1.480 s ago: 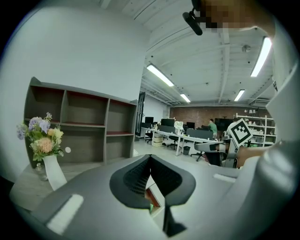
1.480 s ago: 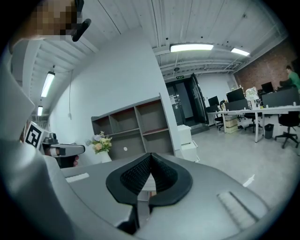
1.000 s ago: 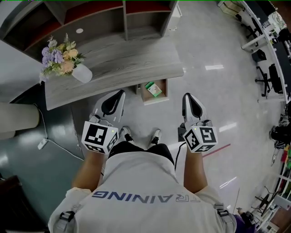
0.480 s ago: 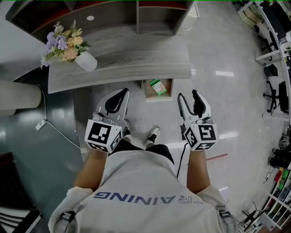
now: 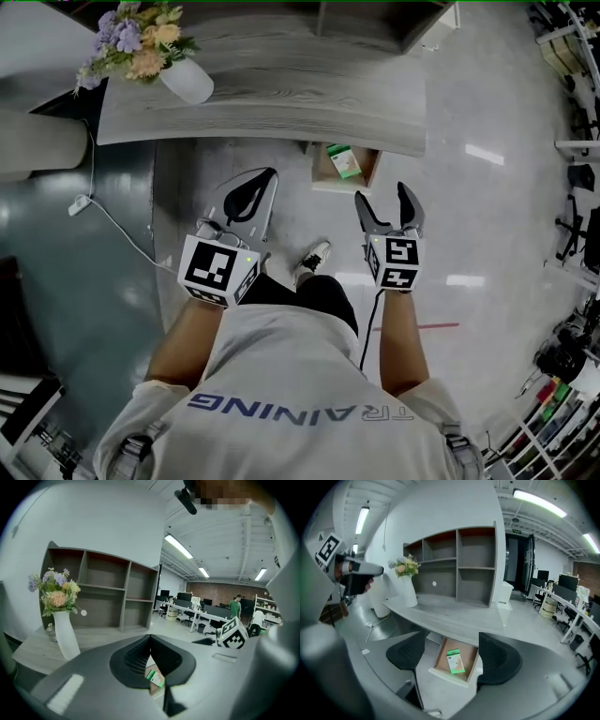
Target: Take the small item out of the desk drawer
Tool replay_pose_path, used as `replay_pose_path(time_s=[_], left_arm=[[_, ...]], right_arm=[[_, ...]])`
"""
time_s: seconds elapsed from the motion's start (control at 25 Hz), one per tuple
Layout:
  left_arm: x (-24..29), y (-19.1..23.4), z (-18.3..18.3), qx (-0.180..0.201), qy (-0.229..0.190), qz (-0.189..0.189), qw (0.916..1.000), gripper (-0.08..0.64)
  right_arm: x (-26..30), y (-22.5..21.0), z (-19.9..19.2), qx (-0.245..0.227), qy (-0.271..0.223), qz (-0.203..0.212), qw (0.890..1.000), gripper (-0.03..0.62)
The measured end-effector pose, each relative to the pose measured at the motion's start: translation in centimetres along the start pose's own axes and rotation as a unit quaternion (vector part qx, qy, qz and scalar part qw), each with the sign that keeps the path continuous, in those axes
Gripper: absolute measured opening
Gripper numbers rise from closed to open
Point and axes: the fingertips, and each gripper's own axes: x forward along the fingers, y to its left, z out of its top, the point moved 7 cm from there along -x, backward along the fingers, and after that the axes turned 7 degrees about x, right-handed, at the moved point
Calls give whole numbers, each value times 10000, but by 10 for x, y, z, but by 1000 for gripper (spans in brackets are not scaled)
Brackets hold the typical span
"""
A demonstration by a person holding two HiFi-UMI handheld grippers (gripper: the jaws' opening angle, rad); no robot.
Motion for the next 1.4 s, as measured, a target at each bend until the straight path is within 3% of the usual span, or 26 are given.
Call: replay_pose_path(time_s=[0.36,0.68,0.96,1.04,1.4], left_arm=[[6,5,-53,-293,372,301,9984,-2],[11,22,-94,-496,627,524,9954,-2],[4,31,-113,-584,860,616,9927,-2],[-1,33,-117,-616,916,649,9918,-2],[-11,31,-115,-596,917,620,9921,-2]], right_arm=[[131,-12,-103,-447,963,-467,9933,374],[224,-17,-165,-1029,1620,-694,9789,380],[261,-22,-190,-1226,1967,-953,9681,383],[265,-22,-193,-1248,1975,-1037,9668,345],[247,-17,-183,-1009,1750,-1120,9730,314]])
